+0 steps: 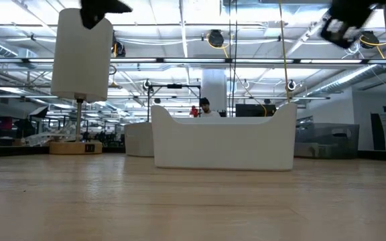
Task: Pick and place Stapler, Stapler remover, tape
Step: Put the dark blue tape into the gray bin
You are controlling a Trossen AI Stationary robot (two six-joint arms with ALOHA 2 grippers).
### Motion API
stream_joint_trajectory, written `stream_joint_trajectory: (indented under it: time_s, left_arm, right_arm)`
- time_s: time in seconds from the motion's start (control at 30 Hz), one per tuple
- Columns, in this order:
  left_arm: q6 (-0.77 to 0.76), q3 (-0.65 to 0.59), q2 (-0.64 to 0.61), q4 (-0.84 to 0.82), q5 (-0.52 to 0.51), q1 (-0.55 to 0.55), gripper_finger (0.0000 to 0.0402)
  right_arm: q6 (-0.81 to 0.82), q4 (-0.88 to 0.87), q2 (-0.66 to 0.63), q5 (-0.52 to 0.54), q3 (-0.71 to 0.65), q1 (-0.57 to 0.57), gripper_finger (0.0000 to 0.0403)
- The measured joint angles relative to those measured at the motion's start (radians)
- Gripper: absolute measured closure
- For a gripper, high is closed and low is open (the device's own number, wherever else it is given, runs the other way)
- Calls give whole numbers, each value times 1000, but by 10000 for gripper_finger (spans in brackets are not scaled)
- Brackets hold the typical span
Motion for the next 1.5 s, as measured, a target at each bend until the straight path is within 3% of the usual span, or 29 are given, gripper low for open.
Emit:
stream_joint_trajectory:
  time_s: [0.13, 0.27, 0.47, 0.87, 1.2, 1.5]
  left_arm:
    - [-18, -127, -126, 82, -3, -22, 223]
    - [-14, -201, -211, 126, -9, -45, 220]
    - [54, -225, -271, 120, -35, -50, 220]
    - [112, -225, -287, 119, -35, -2, 220]
    - [105, -225, -286, 119, -33, 0, 220]
    - [101, -225, -286, 119, -31, 0, 220]
  right_arm:
    - [207, -395, 44, 25, 142, 133, 264]
    - [427, -574, 110, -60, 207, 240, 264]
    - [701, -581, 232, -263, 209, 381, 264]
    - [1184, -549, 428, -292, 209, 609, 264]
    - [1289, -475, 532, -290, 209, 687, 264]
    - [1250, -476, 640, -287, 208, 690, 264]
